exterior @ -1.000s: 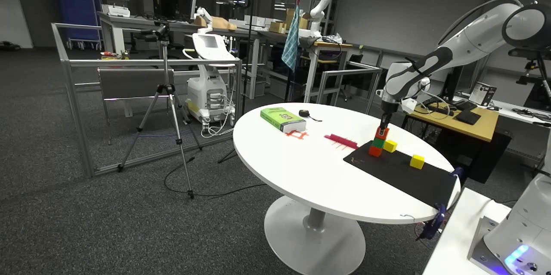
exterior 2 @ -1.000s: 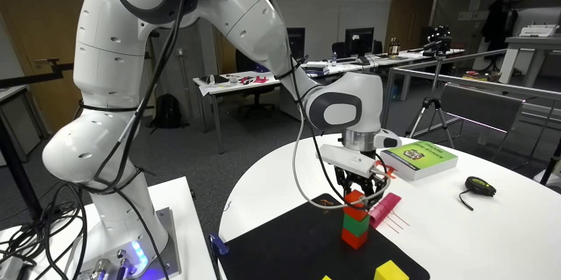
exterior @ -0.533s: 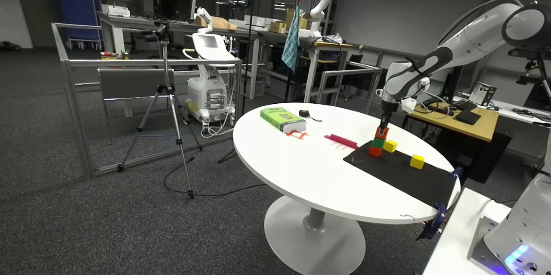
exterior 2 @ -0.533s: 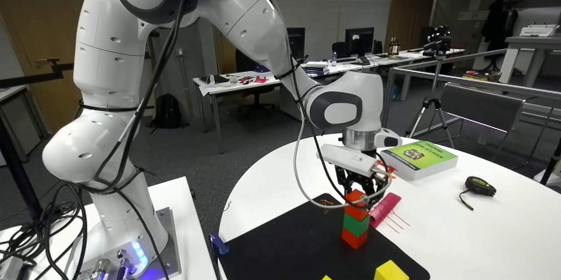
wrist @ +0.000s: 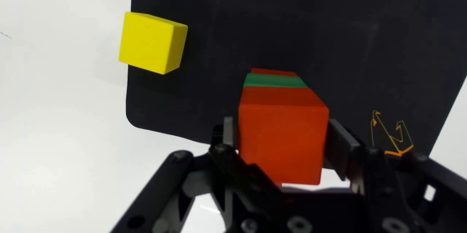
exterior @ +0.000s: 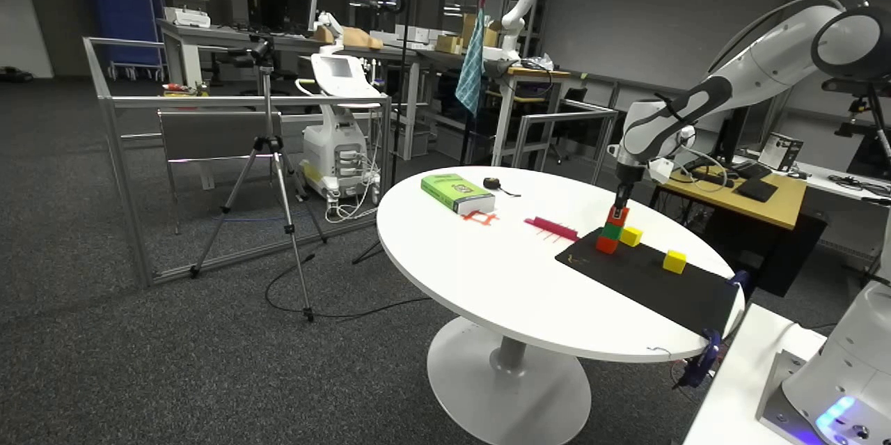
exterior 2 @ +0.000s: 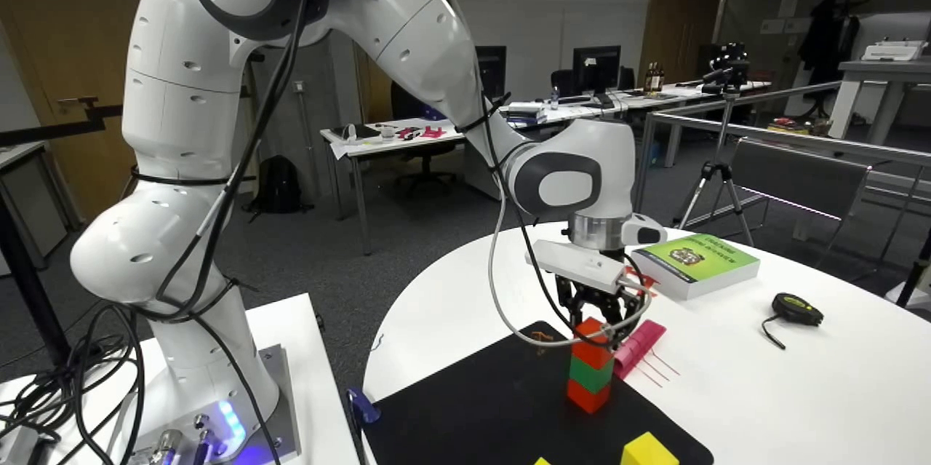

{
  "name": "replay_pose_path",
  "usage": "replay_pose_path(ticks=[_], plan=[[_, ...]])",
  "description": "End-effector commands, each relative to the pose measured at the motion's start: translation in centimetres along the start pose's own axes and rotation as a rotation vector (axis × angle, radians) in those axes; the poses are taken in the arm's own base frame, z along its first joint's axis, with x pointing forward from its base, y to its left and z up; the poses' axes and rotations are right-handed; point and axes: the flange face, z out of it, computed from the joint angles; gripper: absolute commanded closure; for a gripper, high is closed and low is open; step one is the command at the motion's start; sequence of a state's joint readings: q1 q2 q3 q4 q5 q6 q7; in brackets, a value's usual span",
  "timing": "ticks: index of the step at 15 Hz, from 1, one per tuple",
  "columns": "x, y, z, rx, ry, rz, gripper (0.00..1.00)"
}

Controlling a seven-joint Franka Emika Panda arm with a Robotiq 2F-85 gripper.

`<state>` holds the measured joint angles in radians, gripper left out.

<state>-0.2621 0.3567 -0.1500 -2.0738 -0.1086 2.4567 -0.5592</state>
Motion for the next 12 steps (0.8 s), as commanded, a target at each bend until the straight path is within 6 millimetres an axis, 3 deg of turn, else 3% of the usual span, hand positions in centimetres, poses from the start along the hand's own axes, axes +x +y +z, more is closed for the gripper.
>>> replay_pose_path(ticks=[1, 6, 12], plan=[[0.4, 0.4, -0.5, -0.016, -0.007, -0.002, 0.03], [0.0, 0.5, -1.6, -0.017, 0.016, 0.024, 0.00], [-4.1, 2.9, -6.8, 0.046, 0.091, 0.108, 0.00]])
